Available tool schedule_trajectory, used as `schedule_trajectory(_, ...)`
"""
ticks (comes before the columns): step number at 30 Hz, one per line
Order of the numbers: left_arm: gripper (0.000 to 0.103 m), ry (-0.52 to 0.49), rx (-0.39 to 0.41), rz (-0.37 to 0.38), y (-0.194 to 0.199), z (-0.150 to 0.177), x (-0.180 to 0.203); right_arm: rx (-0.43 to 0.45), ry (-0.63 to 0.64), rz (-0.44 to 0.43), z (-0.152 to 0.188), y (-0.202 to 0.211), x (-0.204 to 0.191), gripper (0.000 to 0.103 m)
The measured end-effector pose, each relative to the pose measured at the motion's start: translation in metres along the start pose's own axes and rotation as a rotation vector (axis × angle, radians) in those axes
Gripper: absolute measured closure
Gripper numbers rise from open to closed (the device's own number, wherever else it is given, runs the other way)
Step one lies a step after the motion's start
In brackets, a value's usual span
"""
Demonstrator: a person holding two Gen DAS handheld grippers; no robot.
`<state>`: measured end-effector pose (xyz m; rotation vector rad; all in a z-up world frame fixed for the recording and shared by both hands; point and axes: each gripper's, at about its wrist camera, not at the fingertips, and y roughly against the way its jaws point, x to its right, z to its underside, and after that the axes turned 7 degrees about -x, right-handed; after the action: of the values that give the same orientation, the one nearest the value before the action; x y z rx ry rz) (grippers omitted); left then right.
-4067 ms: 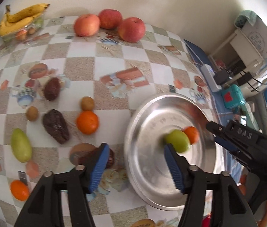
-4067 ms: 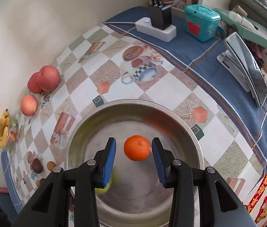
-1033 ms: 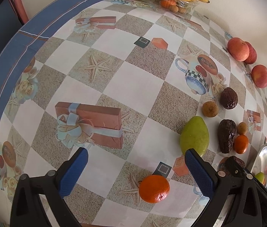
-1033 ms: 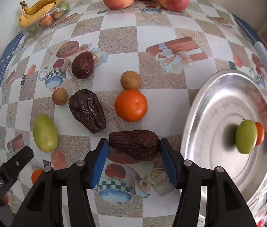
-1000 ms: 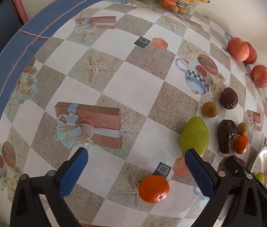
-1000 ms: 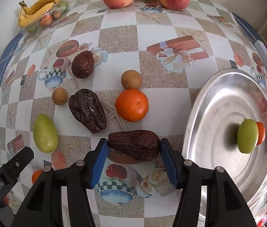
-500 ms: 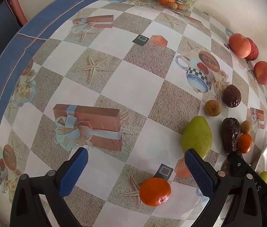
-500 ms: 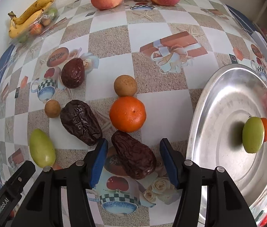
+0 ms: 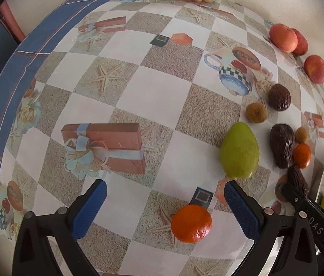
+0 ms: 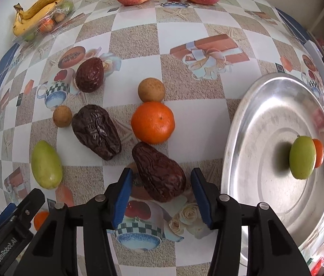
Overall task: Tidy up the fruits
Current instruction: 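Close the left tool on the tangerine while the right tool aligns around the date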
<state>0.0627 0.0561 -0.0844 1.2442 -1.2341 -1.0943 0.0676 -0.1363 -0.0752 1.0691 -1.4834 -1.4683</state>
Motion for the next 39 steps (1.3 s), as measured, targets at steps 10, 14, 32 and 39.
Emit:
schedule_trajectory(10,0.000,-0.043,-0.024,0.042,0.001,0.030,0.011,-0.040,-0.015,0.005,0.030,-0.007,0.012,0.066)
schedule_trajectory(14,0.000,-0.063,-0.072,0.070,-0.006,0.039,0.014,-0.080,-0.022,-0.009,0.043,-0.010,0.021,0.067)
schedule_trajectory(32,0.005,-0.036,-0.133,0.039,-0.026,0.065,0.010,-0.150,0.017,-0.014,0.105,-0.006,0.051,0.068)
schedule_trajectory(39,0.025,-0.169,-0.069,-0.044,-0.024,0.057,0.035,-0.160,0.017,-0.024,0.111,-0.004,0.053,0.068)
